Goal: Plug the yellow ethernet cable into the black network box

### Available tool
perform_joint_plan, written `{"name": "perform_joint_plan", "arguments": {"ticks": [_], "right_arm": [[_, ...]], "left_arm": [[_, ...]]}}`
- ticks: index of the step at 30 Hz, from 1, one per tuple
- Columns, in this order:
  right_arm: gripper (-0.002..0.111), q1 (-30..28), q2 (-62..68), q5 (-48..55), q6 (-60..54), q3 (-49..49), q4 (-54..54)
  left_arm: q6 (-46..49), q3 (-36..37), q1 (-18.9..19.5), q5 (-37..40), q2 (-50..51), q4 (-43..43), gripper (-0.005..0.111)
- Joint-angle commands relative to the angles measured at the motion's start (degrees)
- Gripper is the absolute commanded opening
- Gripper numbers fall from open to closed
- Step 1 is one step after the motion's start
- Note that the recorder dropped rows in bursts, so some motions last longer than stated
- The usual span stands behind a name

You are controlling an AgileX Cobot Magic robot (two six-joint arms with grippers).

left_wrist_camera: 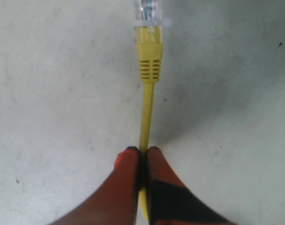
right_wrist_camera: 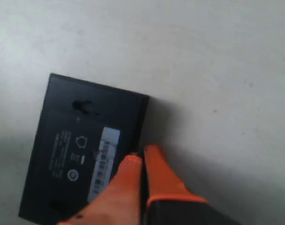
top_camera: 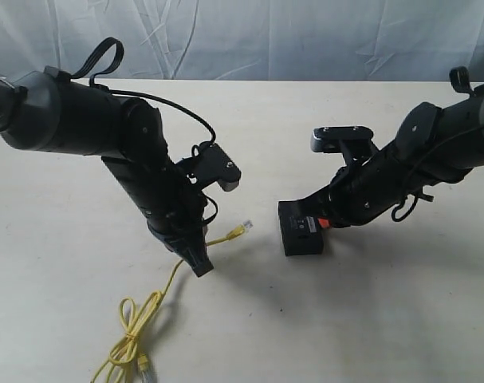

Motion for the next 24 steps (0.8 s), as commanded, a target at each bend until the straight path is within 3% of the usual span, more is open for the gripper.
{"name": "perform_joint_plan", "arguments": {"ticks": [1, 17, 24], "right_arm": [[-0.001, 0.1, -0.8, 0.9, -0.4, -0.2, -0.2], [-0.001, -0.1, -0.8, -2.2, -7.4, -0.7, -0.5], [-0.001, -6.6, -0.8, 14.8, -8.2, -10.0, -1.1]], "left_arm": [[1.1, 0.2, 0.1, -0.5, -0.1, -1.0, 0.0], [19.2, 0.0, 0.1, -5.6, 0.1, -2.2, 0.0], [19.2, -2.8, 0.1, -4.6, 2.0, -1.9, 0.0]]}}
